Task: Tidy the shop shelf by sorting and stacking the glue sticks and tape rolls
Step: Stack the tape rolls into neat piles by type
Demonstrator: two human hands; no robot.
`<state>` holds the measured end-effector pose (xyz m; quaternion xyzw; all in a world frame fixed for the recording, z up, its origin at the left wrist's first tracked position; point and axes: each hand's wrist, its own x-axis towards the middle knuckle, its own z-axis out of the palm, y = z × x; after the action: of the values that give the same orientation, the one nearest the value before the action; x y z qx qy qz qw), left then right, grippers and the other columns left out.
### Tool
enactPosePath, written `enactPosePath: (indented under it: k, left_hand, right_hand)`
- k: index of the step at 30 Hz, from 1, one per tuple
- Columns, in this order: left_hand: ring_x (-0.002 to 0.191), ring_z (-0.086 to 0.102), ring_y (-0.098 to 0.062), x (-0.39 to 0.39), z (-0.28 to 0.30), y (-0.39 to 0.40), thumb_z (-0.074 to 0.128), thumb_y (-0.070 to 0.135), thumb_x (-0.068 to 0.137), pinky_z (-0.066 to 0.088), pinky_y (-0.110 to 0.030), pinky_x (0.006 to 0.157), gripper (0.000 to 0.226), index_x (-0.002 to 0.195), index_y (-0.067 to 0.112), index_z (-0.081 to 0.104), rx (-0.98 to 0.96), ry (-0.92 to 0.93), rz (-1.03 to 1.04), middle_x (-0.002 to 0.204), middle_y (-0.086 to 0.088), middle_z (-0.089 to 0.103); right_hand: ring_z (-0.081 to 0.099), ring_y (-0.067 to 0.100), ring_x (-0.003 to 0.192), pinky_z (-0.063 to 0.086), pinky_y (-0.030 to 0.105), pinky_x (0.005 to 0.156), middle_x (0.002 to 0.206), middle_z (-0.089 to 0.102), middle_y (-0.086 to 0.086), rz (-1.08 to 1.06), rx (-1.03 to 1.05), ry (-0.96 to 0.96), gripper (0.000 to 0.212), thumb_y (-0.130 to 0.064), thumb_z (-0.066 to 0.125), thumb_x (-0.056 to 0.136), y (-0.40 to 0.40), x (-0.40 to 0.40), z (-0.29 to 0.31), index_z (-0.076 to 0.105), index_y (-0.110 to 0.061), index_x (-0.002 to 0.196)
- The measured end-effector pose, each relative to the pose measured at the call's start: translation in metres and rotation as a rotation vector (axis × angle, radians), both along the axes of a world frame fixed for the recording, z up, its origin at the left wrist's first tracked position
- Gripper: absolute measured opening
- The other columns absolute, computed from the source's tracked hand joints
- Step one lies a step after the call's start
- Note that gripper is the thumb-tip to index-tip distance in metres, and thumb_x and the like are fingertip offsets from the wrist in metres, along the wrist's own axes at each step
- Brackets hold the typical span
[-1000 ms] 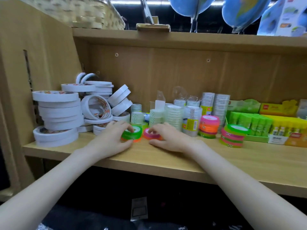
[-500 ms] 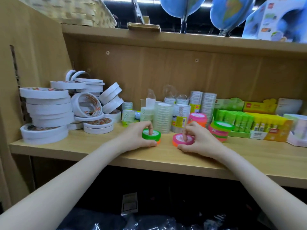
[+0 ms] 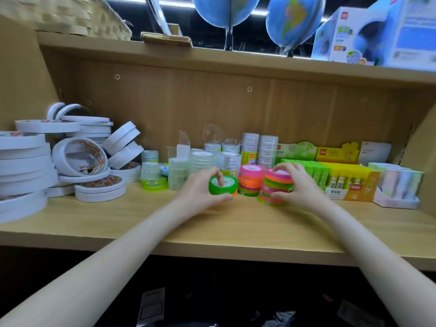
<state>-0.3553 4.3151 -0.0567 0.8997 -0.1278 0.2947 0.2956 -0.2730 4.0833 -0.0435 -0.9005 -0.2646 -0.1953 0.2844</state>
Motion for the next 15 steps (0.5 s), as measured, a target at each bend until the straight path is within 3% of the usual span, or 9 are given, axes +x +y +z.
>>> enactPosePath:
  k: [5,7,11,13,15]
  left_hand:
    - [0.077,0.046,-0.008,0.008,-0.006,-0.002,0.076,0.026,0.074,0.034,-0.009,0.065,0.039,0.071,0.029,0.038,0.000,-0.031,-0.035,0.083,0.011,0.056]
    - [0.085,0.052,-0.011,0.011,-0.003,-0.007,0.075,0.028,0.075,0.039,-0.017,0.072,0.036,0.073,0.028,0.039,-0.065,-0.047,-0.062,0.093,0.002,0.062]
    - [0.064,0.042,0.003,0.019,0.001,-0.022,0.073,0.026,0.078,0.031,-0.011,0.058,0.030,0.081,0.020,0.043,-0.043,-0.092,-0.051,0.078,0.014,0.050]
    - [0.069,0.044,0.001,0.023,0.001,-0.027,0.072,0.025,0.079,0.030,-0.012,0.061,0.030,0.084,0.017,0.044,0.023,-0.172,-0.041,0.077,0.013,0.047]
    - [0.086,0.049,-0.008,0.029,0.005,-0.031,0.069,0.030,0.081,0.029,-0.018,0.075,0.029,0.088,0.020,0.043,0.157,-0.247,-0.050,0.089,0.010,0.050]
  right_hand:
    - [0.039,0.012,0.106,0.030,0.021,0.086,0.116,0.034,-0.005,0.028,-0.017,-0.006,0.050,-0.026,0.074,0.077,0.000,0.001,0.000,0.049,-0.029,0.120]
    - [0.040,0.012,0.109,0.029,0.021,0.086,0.119,0.036,-0.005,0.016,-0.038,-0.030,0.046,-0.030,0.069,0.081,0.001,-0.001,-0.001,0.049,-0.031,0.123]
    - [0.045,0.019,0.117,0.026,0.018,0.083,0.124,0.047,0.005,0.050,-0.029,-0.025,0.038,-0.029,0.053,0.093,0.004,0.000,-0.006,0.045,-0.027,0.130]
    - [0.045,0.019,0.116,0.028,0.018,0.084,0.123,0.046,0.008,0.067,-0.019,0.004,0.038,-0.025,0.048,0.095,0.005,0.002,-0.008,0.041,-0.025,0.132]
    - [0.045,0.020,0.116,0.030,0.018,0.084,0.124,0.044,0.009,0.067,0.005,0.023,0.039,-0.023,0.047,0.096,0.005,0.003,-0.010,0.037,-0.021,0.134]
